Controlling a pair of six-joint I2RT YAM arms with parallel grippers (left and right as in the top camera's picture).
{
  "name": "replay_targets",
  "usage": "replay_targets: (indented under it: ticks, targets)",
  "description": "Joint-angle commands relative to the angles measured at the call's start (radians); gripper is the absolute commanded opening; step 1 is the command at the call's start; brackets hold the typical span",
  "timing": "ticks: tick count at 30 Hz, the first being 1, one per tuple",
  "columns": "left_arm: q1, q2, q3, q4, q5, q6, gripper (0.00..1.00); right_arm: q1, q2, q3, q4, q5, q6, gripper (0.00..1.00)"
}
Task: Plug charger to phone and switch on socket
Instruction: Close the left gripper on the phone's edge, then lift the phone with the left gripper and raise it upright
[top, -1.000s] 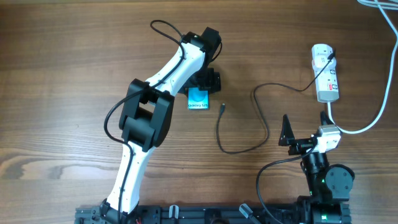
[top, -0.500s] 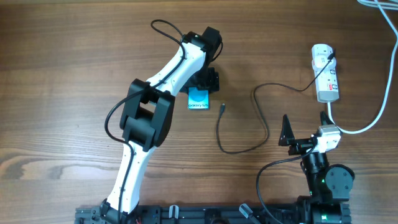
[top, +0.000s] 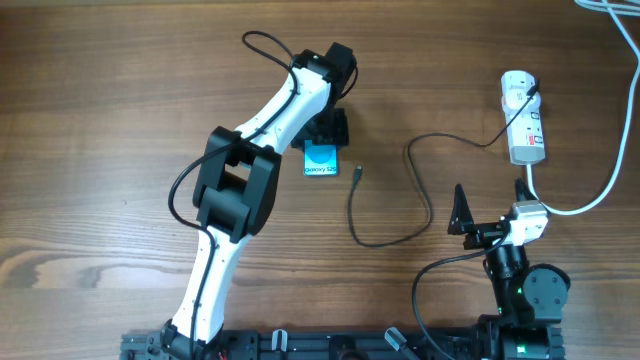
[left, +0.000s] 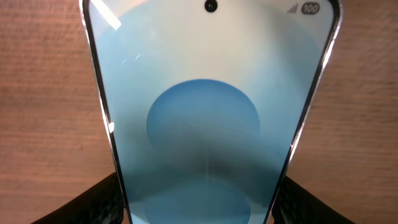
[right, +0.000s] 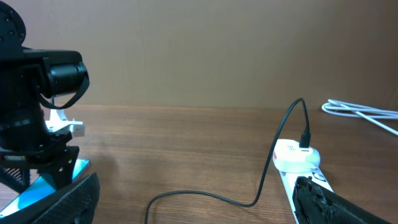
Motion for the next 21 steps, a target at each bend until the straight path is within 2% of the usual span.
replay_targets:
  ticks: [1, 6, 11, 13, 18, 21]
  targets:
    - [0.027, -0.054, 0.037, -0.049, 0.002, -0.002, 0.69, 0.006, -0.007, -0.001, 0.003, 0.013, 0.014, 1.0]
    - [0.066, -0.19, 0.038, -0.082, 0.179, 0.029, 0.68, 0.006, -0.007, -0.001, 0.003, 0.014, 0.014, 1.0]
    - [0.122, -0.315, 0.038, -0.094, 0.607, 0.195, 0.68, 0.006, -0.007, -0.001, 0.003, 0.013, 0.014, 1.0]
    - [0.16, -0.353, 0.038, -0.095, 0.847, 0.243, 0.68, 0.006, -0.007, -0.001, 0.003, 0.013, 0.014, 1.0]
    - [0.26, -0.383, 0.038, -0.146, 1.262, 0.242, 0.64, 0.006, -0.007, -0.001, 0.003, 0.013, 0.014, 1.0]
    - [0.307, -0.383, 0.038, -0.191, 1.414, 0.238, 0.65, 0.006, -0.007, -0.001, 0.003, 0.013, 0.014, 1.0]
